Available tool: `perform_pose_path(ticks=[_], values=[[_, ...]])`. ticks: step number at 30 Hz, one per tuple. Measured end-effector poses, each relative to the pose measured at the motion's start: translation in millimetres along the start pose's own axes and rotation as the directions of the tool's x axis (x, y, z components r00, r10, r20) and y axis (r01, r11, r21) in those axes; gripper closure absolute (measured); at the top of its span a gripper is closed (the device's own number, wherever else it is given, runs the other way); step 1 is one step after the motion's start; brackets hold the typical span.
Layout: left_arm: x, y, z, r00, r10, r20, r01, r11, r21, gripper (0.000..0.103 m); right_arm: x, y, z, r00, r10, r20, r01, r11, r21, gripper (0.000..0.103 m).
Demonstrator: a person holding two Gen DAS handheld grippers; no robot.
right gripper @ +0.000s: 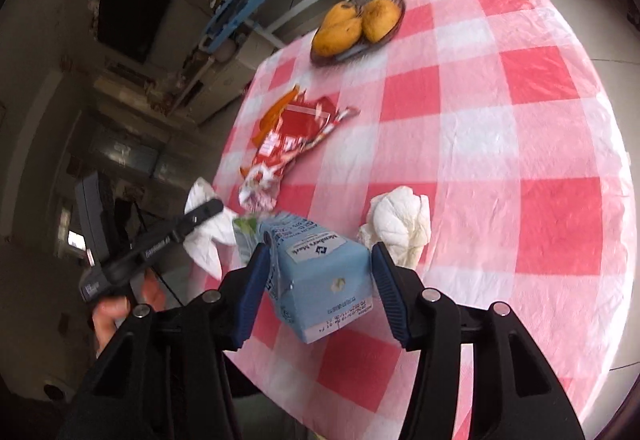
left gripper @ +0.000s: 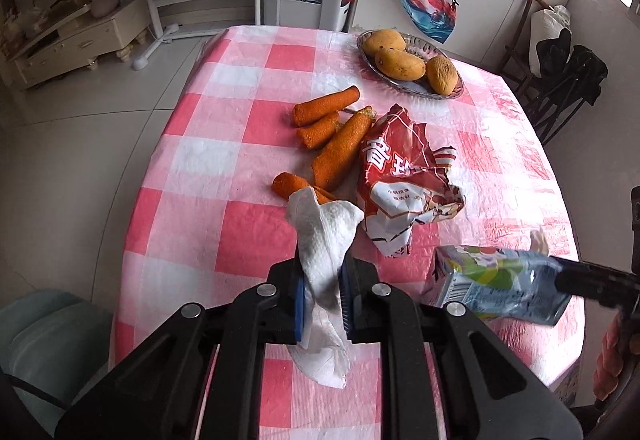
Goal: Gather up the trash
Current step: 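Grasp the blue milk carton with the right gripper while the left grasps a white tissue, then lift the carton and tissue off the table toward the yellow bin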
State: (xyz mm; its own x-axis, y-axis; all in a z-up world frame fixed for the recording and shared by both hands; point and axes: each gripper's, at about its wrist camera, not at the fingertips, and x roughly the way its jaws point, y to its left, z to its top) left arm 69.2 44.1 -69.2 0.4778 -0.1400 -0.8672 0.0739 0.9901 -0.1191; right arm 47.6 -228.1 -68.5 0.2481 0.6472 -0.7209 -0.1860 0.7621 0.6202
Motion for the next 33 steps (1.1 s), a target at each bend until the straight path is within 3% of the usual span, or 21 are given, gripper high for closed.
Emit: perform_pose_path(ticks=[1,2,4,6,15,20,22,23,24,25,29,33], values=[[0,1,-2,1.000,-0.003,-0.007,0.003,1.000,0.003,0.089,3,7,-5,1.000,-0.010,-0.030,0.009,0.999,-0.044,0.036],[2,1,-3,1.000,-0.004,-0.012,0.004,1.000,0.005,0.089,3,14,-8,0.999,-0.039,-0.033,0.036,0.996,-0.087,0.035],[3,2,-4,1.000,-0.009,-0.021,0.009,1.000,0.003,0.089,0,22,-12,0.993,-0.115,0.001,0.114,0.984,-0.134,0.027],[3,2,-3,1.000,-0.014,-0.024,0.014,1.000,0.004,0.089,1,27,-11,0.990,-0.136,0.041,0.141,0.977,-0.159,0.024],[4,-1,1,0.999,-0.021,-0.026,0.021,1.000,0.016,0.089,44,55,-11,0.997,-0.069,-0.035,0.058,0.964,-0.261,0.024],[2,0,2,1.000,-0.024,-0.017,0.024,1.000,0.015,0.089,78,79,-32,0.983,-0.121,-0.138,0.061,0.925,-0.375,0.024],[1,0,2,1.000,-0.026,-0.017,0.026,1.000,0.013,0.089,87,85,-39,0.976,-0.177,-0.129,0.106,0.897,-0.429,0.028],[1,0,2,0.999,-0.028,-0.015,0.028,1.000,0.013,0.089,88,89,-43,0.975,-0.193,-0.113,0.121,0.881,-0.457,0.034],[0,-1,2,0.999,-0.029,-0.013,0.030,0.999,0.014,0.089,89,90,-44,0.974,-0.195,-0.120,0.118,0.876,-0.467,0.048],[-1,-1,2,0.999,-0.034,-0.009,0.034,0.999,0.013,0.089,88,90,-44,0.973,-0.199,-0.113,0.125,0.875,-0.468,0.051],[-15,-3,4,0.995,-0.086,0.054,0.086,0.996,0.008,0.089,72,82,-34,0.978,-0.208,-0.028,0.176,0.883,-0.436,0.051],[-41,-7,7,0.973,-0.153,0.175,0.152,0.988,0.017,0.089,36,74,-21,0.988,-0.129,0.090,0.153,0.919,-0.364,0.051]])
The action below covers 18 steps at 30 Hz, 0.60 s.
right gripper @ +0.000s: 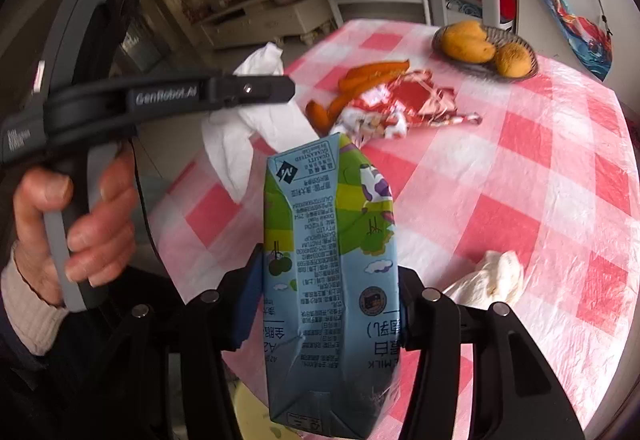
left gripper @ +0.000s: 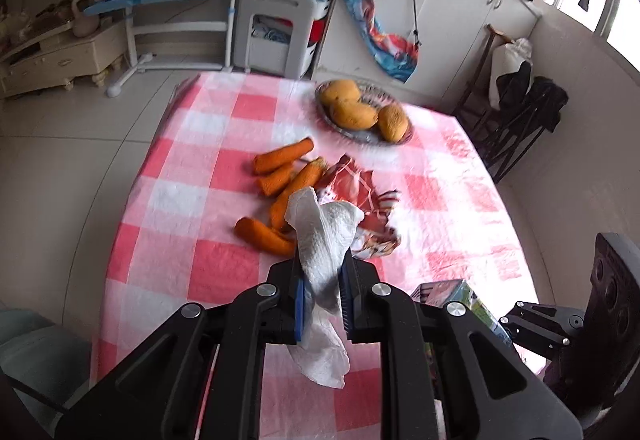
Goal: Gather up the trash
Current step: 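Lift the carton and tissue off the table toward the yellow bin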
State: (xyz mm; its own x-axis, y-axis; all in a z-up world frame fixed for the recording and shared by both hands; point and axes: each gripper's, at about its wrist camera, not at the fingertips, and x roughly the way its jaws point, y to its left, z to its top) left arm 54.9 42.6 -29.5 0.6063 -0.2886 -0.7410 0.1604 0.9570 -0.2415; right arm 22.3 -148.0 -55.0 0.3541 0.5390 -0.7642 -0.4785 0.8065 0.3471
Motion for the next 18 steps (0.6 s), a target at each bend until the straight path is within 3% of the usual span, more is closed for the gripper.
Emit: perform_pose_path(ticks=[8,12,18], values=[[-20,-12,3,0.994,-0.037,0.107,0.034,0.999,0.031,0.089,-26,-31,19,0.966,0.162,0.203,-0.201,0.961,0.192,0.051],[-22,-15,2,0.992,-0.022,0.122,0.016,0.999,0.052,0.089,-31,-34,22,0.950,0.204,0.237,-0.259,0.938,0.231,0.051],[-25,-25,0,0.989,-0.002,0.150,-0.014,0.995,0.101,0.089,-34,-30,17,0.949,0.209,0.235,-0.264,0.936,0.231,0.051]])
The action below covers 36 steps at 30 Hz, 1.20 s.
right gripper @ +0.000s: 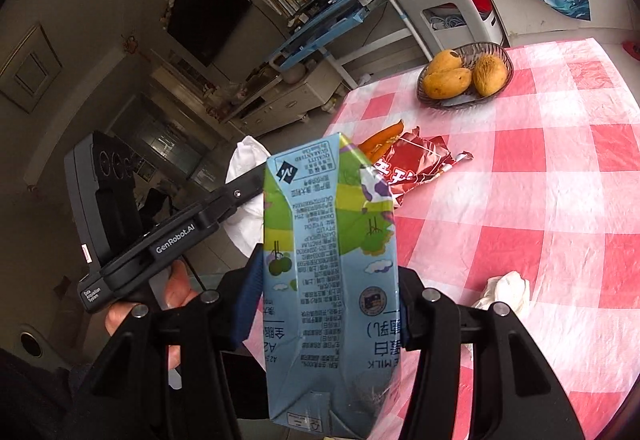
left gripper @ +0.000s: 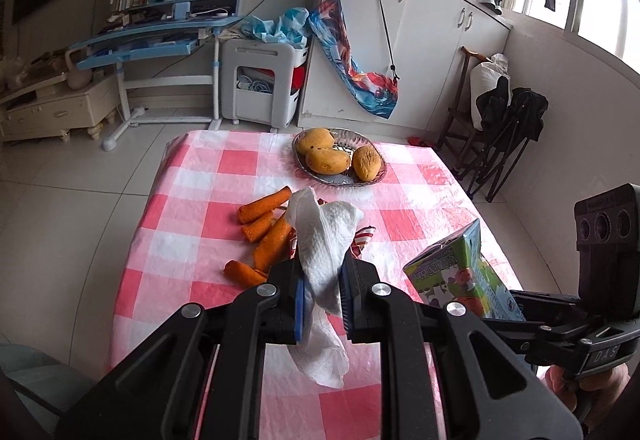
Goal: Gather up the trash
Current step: 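Lift the carton and tissue off the table toward the yellow bin, then open the right gripper over the bin while the left releases the tissue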
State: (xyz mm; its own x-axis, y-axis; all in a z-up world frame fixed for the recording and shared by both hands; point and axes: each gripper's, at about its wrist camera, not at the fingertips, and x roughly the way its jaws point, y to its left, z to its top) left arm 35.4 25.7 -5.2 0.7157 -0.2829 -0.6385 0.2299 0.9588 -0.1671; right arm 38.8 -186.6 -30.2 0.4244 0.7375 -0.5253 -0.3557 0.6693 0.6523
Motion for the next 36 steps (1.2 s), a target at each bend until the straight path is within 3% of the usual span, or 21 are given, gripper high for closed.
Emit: perform_pose_path(ticks=[19,32,36], values=[[-6,-17,-4,0.999,0.035,0.034,-0.037,0.996,0.085,0.089,5,-3,-3,1.000,0.005,-0.008,-0.005,1.000,-0.007,0.051],[-5,-8,0,1.000,-0.003,0.017,0.002,1.000,0.028,0.089,9,6,-5,0.999,-0.009,-0.039,0.008,0.999,-0.044,0.051],[-8,-4,-2,0.999,0.013,0.030,-0.014,0.999,0.035,0.089,3,17,-14,0.999,-0.018,-0.049,0.015,0.999,-0.052,0.051]])
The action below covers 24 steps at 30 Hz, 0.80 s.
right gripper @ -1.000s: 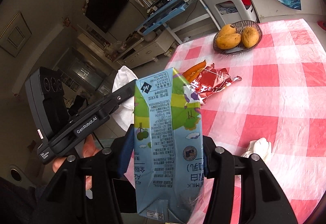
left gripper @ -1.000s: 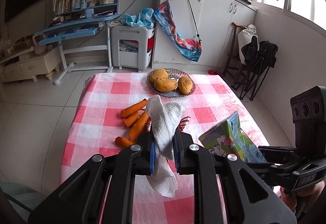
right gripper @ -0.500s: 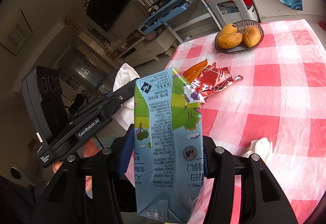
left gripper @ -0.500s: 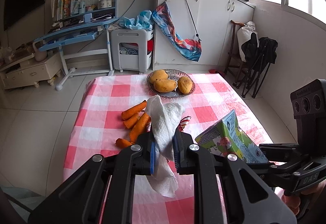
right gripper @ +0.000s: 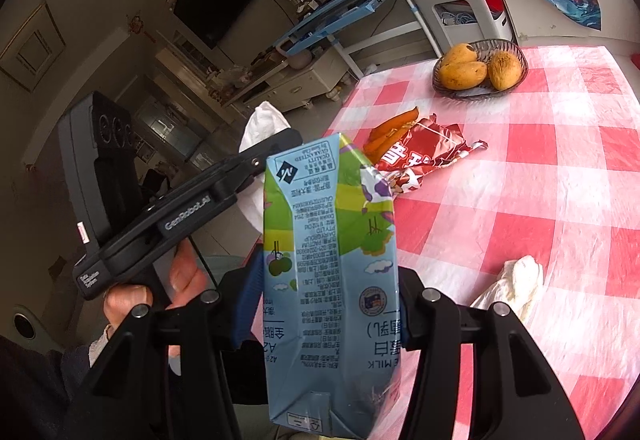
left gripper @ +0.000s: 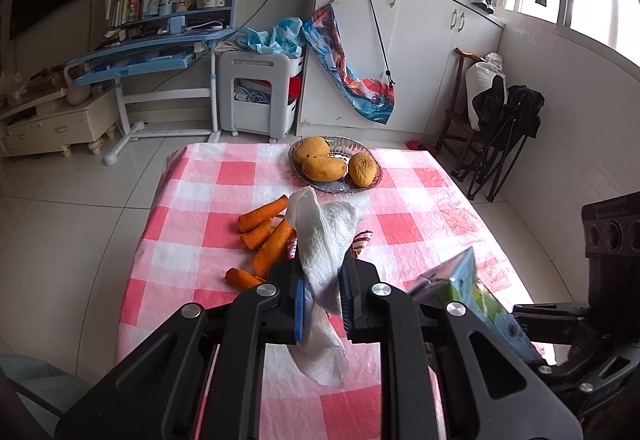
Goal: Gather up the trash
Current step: 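Open the right gripper over the bin while the left releases the tissue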
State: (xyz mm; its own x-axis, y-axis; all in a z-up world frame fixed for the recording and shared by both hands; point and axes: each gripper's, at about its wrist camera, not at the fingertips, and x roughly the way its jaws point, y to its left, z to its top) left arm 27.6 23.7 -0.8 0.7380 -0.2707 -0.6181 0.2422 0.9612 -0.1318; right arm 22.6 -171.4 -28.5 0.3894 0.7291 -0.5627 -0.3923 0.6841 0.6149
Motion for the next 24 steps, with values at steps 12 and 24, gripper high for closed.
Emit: perform_pose_path(ticks=[12,24], values=[[-48,-12,-77,0.996,-0.032,-0.079,0.033,0.999,0.014,0.089,-12,48,-162,0.983,-0.111,-0.144,0.120,0.991,0.058,0.050],[-59,-65,-217,0.858,-0.146,-0.493,0.176,0.984,0.014,0.088,-80,16,-165,0.937,-0.349,0.006,0.337,0.908,0.247,0.028]])
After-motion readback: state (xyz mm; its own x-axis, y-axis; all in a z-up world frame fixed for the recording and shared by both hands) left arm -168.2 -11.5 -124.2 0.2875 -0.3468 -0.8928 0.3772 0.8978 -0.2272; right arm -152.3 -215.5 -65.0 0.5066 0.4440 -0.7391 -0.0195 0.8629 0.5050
